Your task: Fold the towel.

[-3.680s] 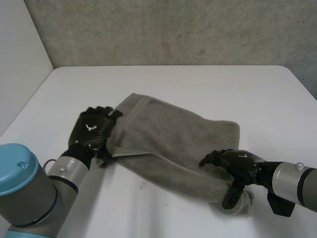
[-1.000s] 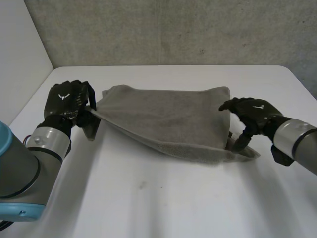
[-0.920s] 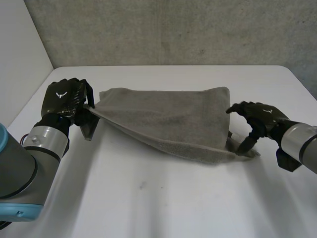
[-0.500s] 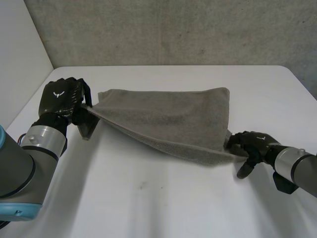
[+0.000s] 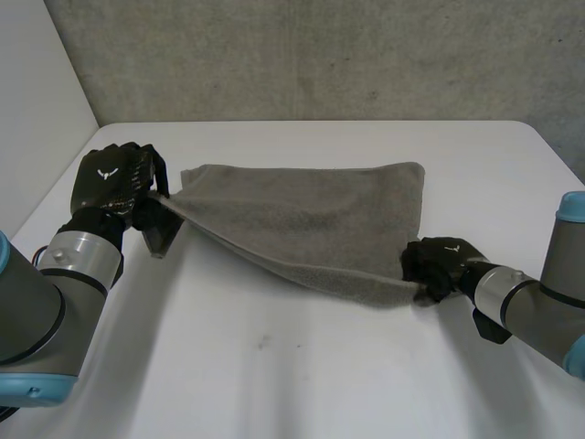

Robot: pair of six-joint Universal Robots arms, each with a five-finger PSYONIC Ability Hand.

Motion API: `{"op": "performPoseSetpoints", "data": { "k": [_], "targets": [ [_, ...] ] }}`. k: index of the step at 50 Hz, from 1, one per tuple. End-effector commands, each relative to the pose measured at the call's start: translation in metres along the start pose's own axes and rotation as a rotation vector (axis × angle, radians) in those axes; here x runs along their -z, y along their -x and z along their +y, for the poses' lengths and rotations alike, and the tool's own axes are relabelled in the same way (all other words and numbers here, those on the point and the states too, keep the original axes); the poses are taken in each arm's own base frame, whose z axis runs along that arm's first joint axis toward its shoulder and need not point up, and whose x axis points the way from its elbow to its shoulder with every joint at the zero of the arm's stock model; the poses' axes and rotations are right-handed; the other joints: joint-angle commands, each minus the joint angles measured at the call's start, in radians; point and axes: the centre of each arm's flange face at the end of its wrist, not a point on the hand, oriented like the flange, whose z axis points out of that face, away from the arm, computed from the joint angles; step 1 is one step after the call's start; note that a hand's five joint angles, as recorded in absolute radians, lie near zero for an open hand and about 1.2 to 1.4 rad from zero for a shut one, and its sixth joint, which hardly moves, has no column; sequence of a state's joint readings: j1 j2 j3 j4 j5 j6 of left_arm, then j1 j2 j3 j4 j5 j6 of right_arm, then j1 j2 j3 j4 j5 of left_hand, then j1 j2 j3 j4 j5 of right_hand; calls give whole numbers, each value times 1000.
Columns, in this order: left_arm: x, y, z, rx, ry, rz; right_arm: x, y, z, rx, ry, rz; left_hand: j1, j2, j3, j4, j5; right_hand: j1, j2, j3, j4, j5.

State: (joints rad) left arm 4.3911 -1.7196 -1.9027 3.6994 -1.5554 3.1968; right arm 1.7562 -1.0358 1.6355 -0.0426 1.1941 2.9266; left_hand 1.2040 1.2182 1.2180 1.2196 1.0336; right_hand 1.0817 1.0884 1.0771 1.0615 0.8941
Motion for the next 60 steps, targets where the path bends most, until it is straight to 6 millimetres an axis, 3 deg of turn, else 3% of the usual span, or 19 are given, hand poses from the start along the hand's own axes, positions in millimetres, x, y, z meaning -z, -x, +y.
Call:
{"op": "performPoseSetpoints", "data": {
  "k": [1,7,9,10,12,13,14,15,17,23,29,37,39,44,48,50,51,53,60],
  "targets": [
    [-3,4,-1,-1,-5,-13,-2,-6,-13,11,-32,24,192,178,178,177,188,315,308,319,335,328],
    [-5,9,-15,-3,-41,-27,23,-6,-54,55,-130,52,192,178,178,177,188,315,308,319,335,328],
    [-3,10,-30,-5,-82,-28,58,0,-93,97,-222,62,192,178,178,177,188,315,308,319,335,328],
    [-3,10,-30,-5,-82,-28,59,0,-94,97,-223,62,192,178,178,177,188,315,308,319,335,328],
    [5,10,-64,-9,-169,-8,108,8,-146,162,-389,93,192,178,178,177,188,315,308,319,335,328],
    [5,10,-64,-9,-169,-8,108,8,-146,163,-390,93,192,178,178,177,188,315,308,319,335,328],
    [11,10,-82,-12,-213,8,132,10,-169,201,-468,122,192,178,178,177,188,315,308,319,335,328],
    [18,10,-103,-17,-264,24,132,10,-169,201,-469,122,192,178,178,177,188,315,308,319,335,328],
    [26,9,-121,-23,-301,42,177,10,-208,268,-594,183,192,178,178,177,188,315,308,319,335,328],
    [43,6,-161,-37,-337,74,225,6,-243,381,-590,259,192,178,178,177,188,315,308,319,335,328],
    [41,7,-159,-39,-274,75,221,0,-243,469,-484,287,192,178,178,177,188,315,308,319,335,328],
    [-3,9,-93,-76,-34,83,162,-21,-225,464,-303,270,192,178,178,177,188,315,308,319,335,328],
    [-20,8,-68,-117,32,90,132,-19,-216,473,-240,279,192,178,178,177,188,315,308,319,335,328],
    [-52,9,-51,-157,56,95,86,-23,-221,582,-229,366,192,178,178,177,188,315,308,319,335,328],
    [-73,11,-71,-157,-30,78,69,-23,-251,624,-396,460,192,178,178,177,188,315,308,319,335,328],
    [-88,10,-114,-156,-185,64,74,-26,-291,640,-645,564,192,178,178,177,188,315,308,319,335,328],
    [-92,9,-138,-143,-279,60,74,-26,-291,640,-646,564,192,178,178,177,188,315,308,319,335,328],
    [-94,10,-160,-124,-368,52,85,-26,-321,635,-870,616,192,178,178,177,188,315,308,319,335,328],
    [-82,19,-218,-25,-632,-30,108,-19,-339,602,-1051,577,192,178,178,177,188,315,308,319,335,328]
  ]
}}
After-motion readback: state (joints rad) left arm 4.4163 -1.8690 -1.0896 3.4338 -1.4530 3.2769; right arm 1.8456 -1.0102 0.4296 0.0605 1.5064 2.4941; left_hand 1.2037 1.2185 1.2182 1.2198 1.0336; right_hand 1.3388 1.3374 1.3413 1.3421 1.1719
